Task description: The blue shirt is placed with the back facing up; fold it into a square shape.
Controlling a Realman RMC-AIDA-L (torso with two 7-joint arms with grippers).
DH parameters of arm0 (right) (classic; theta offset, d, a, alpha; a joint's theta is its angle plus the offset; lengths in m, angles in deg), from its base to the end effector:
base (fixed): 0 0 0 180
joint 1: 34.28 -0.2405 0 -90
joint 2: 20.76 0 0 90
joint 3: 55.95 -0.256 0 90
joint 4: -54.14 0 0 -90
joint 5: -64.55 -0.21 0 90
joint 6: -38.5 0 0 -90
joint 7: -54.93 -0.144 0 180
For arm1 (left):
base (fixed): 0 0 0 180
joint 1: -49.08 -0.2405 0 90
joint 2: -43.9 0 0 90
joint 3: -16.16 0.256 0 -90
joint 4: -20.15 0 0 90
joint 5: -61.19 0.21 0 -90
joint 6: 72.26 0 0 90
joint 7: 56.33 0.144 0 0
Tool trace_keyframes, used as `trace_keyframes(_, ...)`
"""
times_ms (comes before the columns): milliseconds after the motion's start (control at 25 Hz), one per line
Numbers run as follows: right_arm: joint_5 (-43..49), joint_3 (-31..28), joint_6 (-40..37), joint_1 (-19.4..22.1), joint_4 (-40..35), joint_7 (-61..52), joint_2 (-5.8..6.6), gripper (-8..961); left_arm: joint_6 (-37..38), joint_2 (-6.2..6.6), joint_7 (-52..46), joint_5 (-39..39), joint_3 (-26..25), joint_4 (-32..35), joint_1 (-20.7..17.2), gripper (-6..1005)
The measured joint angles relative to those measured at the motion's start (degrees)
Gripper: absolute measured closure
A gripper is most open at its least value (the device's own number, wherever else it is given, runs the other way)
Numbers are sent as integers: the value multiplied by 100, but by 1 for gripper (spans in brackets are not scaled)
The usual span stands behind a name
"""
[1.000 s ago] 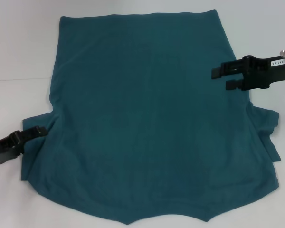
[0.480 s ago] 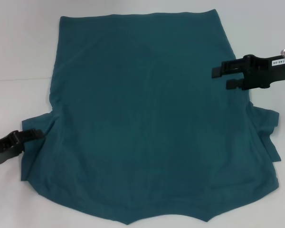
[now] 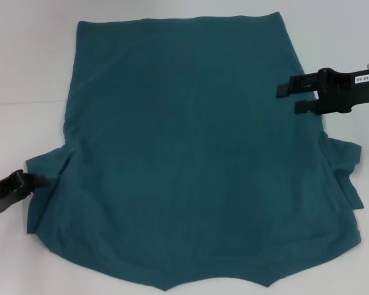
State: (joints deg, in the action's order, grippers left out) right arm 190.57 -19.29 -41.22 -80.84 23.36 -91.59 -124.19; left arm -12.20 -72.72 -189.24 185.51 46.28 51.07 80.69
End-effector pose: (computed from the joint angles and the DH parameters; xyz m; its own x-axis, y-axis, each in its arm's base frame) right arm 0.2425 0.4324 0.0958 0.1177 -0.8766 -0.4667 -0.9864 -0.1576 0.0472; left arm -0.3457 0.3672 0.0203 -0.0546 0.7492 0.6601 0.9975 0.0705 0.0024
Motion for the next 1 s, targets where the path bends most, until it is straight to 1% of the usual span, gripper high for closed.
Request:
trace_keyframes(120, 0, -14, 2, 7, 2, 0, -1, 195, -2, 6, -27, 59, 5, 32, 20, 786)
trace_keyframes(280, 1, -51, 8, 24, 2, 0, -1, 194, 53, 31, -30, 151, 12, 90, 42, 996)
trace_keyframes(400, 1, -54, 3, 37, 2, 0, 4, 194, 146, 58, -37, 303, 12, 245, 75, 998)
trace_keyframes(600, 1, -54, -4, 67, 6, 0, 13, 194, 280, 96, -41, 756, 25, 803, 127, 1000)
trace_keyframes(800, 1, -89, -10, 94, 19, 0, 18, 194, 339, 153, -36, 1146, 285, 1303, 148, 1000)
trace_keyframes(880, 1, -98, -14, 99, 19, 0, 22, 195, 349, 156, -87, 1325, 357, 1521, 157, 1000)
trace_keyframes(1000, 1, -106, -17, 105, 19, 0, 25, 195, 394, 172, -363, 1723, 450, 1776, 228, 1000)
